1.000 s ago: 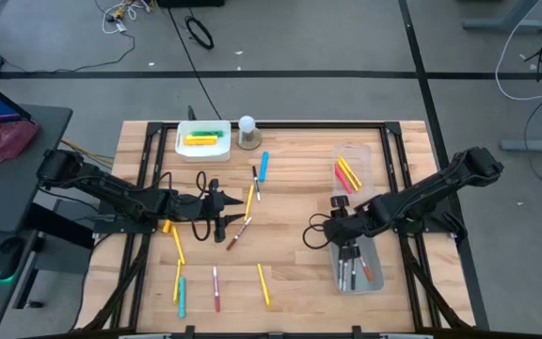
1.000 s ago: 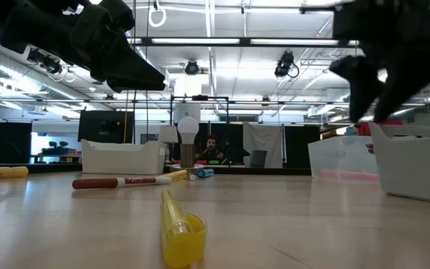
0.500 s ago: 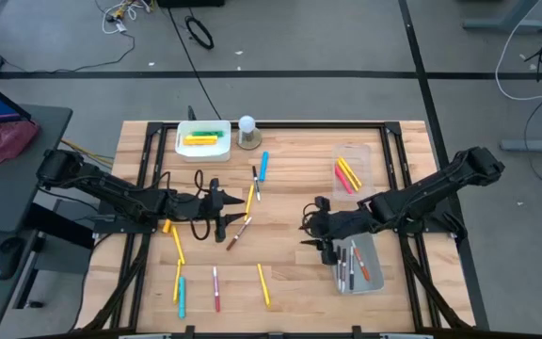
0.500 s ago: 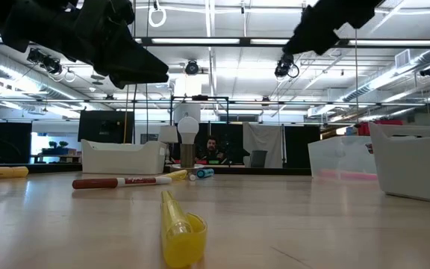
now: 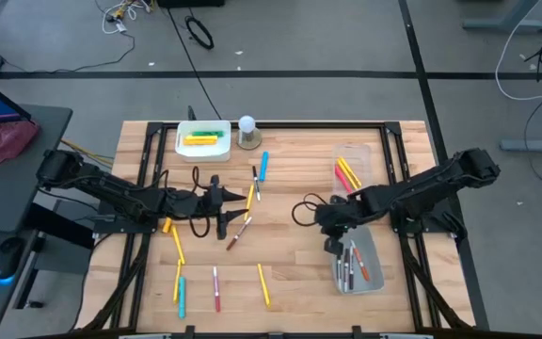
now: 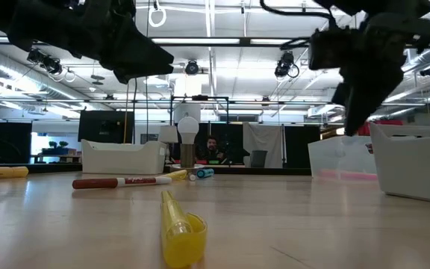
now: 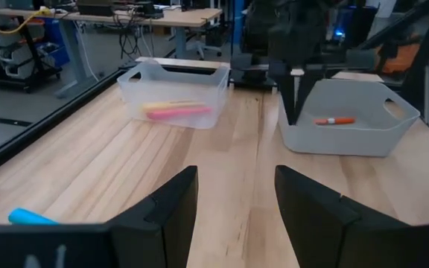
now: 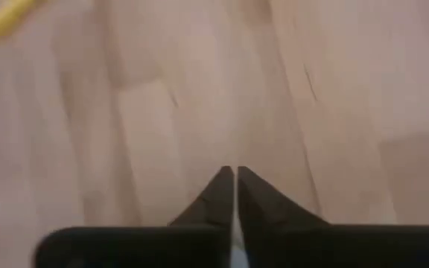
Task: Pick & Place Markers
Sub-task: Put the yellow pen into the transparent bin
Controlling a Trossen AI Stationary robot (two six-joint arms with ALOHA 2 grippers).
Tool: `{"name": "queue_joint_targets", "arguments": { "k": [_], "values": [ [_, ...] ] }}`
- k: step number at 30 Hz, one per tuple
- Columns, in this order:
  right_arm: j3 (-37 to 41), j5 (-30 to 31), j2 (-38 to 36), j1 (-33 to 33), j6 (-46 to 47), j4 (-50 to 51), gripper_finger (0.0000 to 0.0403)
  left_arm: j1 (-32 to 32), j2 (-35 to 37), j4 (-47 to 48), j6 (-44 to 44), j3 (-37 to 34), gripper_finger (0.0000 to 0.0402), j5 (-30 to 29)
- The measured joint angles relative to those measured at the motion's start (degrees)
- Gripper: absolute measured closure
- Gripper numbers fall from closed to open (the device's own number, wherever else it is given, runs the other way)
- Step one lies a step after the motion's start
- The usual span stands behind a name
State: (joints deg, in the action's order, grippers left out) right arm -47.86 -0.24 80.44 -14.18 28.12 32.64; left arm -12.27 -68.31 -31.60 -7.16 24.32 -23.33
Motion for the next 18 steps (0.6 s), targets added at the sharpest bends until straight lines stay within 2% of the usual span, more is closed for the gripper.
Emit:
{"name": "queue_joint_targets", "arguments": {
  "k": [2,6,10,13,18],
  "values": [
    [0.0,-0.16,-0.14,0.13,0.17,2.41,0.0397,0.0,0.0,-0.27,-0.04,0.0,0.0216,0.0],
    [0.0,-0.53,-0.55,0.12,2.98,5.91,0.0387,0.0,0.0,-0.94,-0.09,0.0,0.0216,0.0],
    [0.0,-0.76,-0.87,0.12,2.03,6.72,0.0395,0.0,0.01,-1.0,-0.11,0.0,0.0216,0.0],
    [0.0,0.71,-1.36,0.12,-0.98,2.29,0.04,0.0,0.02,-1.0,-0.11,0.0,0.0216,0.0],
    [0.0,8.04,-0.91,0.07,-9.21,-14.56,0.0391,-0.15,0.0,-1.09,-0.13,0.0,0.0216,-0.02]
  ]
}}
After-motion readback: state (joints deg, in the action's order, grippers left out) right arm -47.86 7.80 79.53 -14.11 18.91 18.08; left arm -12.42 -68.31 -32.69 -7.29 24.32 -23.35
